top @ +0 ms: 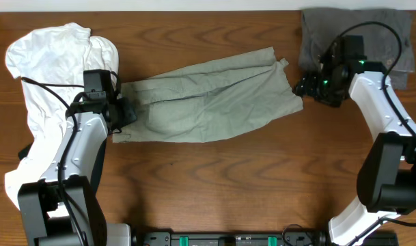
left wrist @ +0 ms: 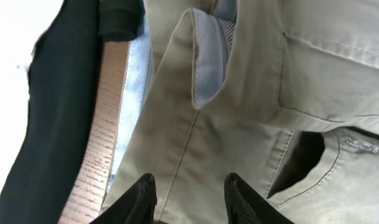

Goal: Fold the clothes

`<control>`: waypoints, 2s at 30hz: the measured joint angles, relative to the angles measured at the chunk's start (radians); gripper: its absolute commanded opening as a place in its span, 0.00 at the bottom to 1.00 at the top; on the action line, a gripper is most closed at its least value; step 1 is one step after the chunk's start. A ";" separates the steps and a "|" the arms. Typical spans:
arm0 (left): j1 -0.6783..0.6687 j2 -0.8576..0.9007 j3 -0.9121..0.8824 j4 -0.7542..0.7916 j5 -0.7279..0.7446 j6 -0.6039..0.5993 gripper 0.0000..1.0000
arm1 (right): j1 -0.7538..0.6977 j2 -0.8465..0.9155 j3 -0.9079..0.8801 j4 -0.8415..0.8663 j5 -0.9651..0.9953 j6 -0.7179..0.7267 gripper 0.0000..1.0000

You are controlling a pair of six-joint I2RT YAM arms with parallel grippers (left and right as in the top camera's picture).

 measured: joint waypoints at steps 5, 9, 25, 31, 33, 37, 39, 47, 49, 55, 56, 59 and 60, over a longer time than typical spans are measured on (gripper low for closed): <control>0.000 0.000 0.003 -0.034 0.000 0.000 0.38 | 0.001 0.051 0.000 -0.013 -0.073 -0.010 0.78; 0.000 0.000 0.003 -0.040 0.000 0.000 0.38 | 0.003 0.102 0.000 -0.014 -0.098 -0.008 0.74; 0.000 0.074 0.003 -0.042 0.000 0.000 0.38 | 0.016 0.188 0.000 0.083 -0.095 0.012 0.57; 0.000 0.075 0.003 -0.043 0.000 0.000 0.38 | 0.042 0.188 -0.002 0.150 -0.096 0.037 0.01; 0.000 0.075 0.003 -0.044 0.000 0.000 0.38 | 0.048 0.188 -0.002 0.148 -0.101 0.043 0.01; 0.000 0.075 0.003 -0.044 0.000 0.000 0.38 | 0.050 0.188 -0.002 0.149 -0.114 0.045 0.01; 0.000 0.075 0.003 -0.044 0.000 0.000 0.38 | 0.048 0.185 -0.002 0.148 -0.116 0.045 0.01; 0.000 0.075 0.003 -0.045 0.002 0.000 0.38 | -0.030 0.014 -0.003 0.116 -0.141 0.033 0.01; 0.000 0.075 0.003 -0.046 0.010 0.000 0.38 | -0.063 -0.042 -0.003 0.100 -0.143 0.020 0.01; 0.000 0.075 0.003 -0.046 0.051 0.000 0.38 | -0.150 -0.138 -0.003 0.047 -0.149 -0.041 0.01; 0.000 0.075 0.003 -0.046 0.058 0.000 0.38 | -0.155 -0.140 -0.003 0.041 -0.155 -0.054 0.01; 0.000 0.075 0.003 -0.047 0.087 0.000 0.38 | -0.155 -0.140 -0.003 0.033 -0.181 -0.088 0.01; 0.000 0.075 0.003 -0.047 0.098 0.000 0.38 | -0.153 -0.140 -0.003 0.034 -0.193 -0.099 0.01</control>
